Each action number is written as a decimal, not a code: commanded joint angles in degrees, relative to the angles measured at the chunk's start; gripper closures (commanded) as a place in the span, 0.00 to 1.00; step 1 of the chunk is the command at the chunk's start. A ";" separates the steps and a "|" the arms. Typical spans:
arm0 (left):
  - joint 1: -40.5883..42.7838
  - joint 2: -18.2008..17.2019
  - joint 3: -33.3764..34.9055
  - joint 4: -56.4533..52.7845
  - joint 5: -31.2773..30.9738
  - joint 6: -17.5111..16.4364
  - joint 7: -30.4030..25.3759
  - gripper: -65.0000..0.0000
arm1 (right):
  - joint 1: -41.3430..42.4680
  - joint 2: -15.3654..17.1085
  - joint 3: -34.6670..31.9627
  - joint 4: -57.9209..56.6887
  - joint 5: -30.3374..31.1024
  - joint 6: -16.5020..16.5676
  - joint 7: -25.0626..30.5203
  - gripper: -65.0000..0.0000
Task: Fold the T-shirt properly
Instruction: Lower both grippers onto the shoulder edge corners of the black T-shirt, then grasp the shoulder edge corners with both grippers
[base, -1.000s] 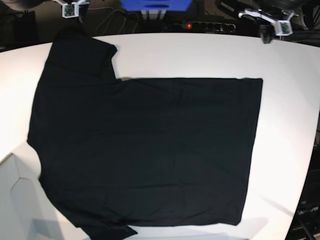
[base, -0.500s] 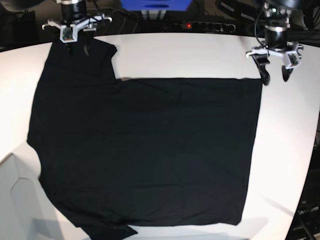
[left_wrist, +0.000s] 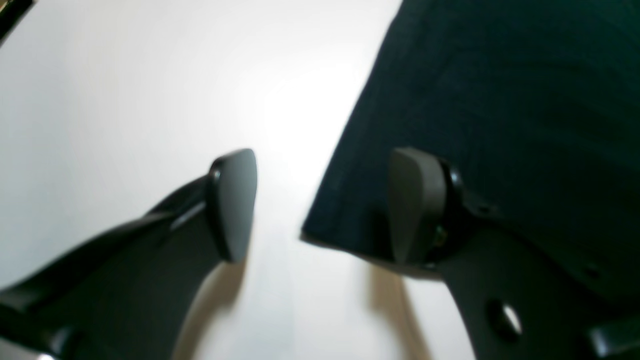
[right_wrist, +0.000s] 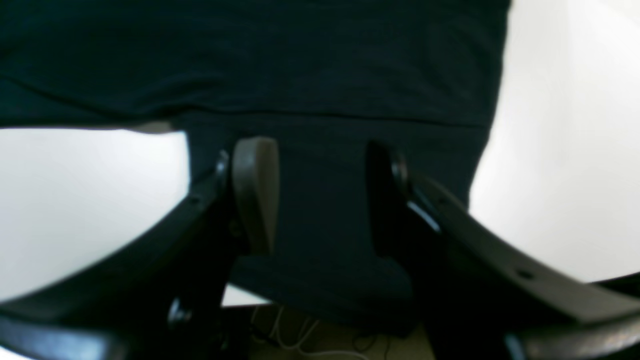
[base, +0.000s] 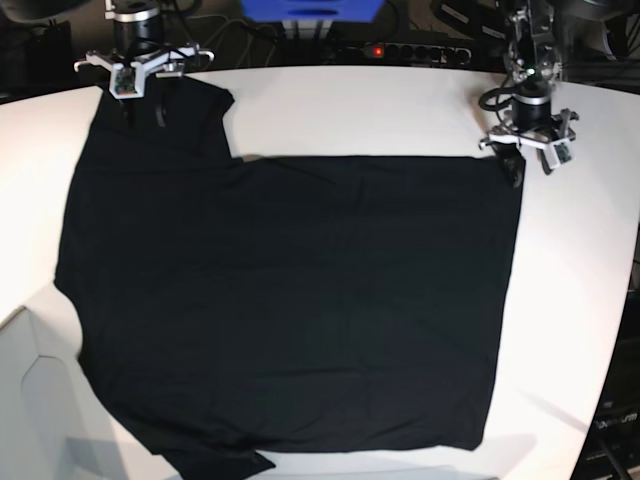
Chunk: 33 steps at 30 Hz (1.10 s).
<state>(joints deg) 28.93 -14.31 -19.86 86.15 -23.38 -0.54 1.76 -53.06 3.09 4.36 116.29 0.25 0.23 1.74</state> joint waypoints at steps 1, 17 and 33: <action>-0.31 -0.42 0.30 -0.13 -0.05 0.14 -1.19 0.39 | -0.35 0.12 0.25 0.77 -0.21 0.08 1.65 0.55; 0.57 -0.07 2.76 -3.12 -0.05 0.14 -1.28 0.51 | 1.32 0.20 1.93 0.77 -0.12 0.08 -1.61 0.55; 0.30 0.02 2.76 -2.76 -0.05 0.14 -1.28 0.86 | 5.19 -0.06 13.88 -0.73 0.14 2.63 -1.61 0.39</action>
<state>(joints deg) 28.73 -14.09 -17.04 82.87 -23.22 -0.21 -0.67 -47.11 2.83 18.04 114.87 0.30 2.57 -1.08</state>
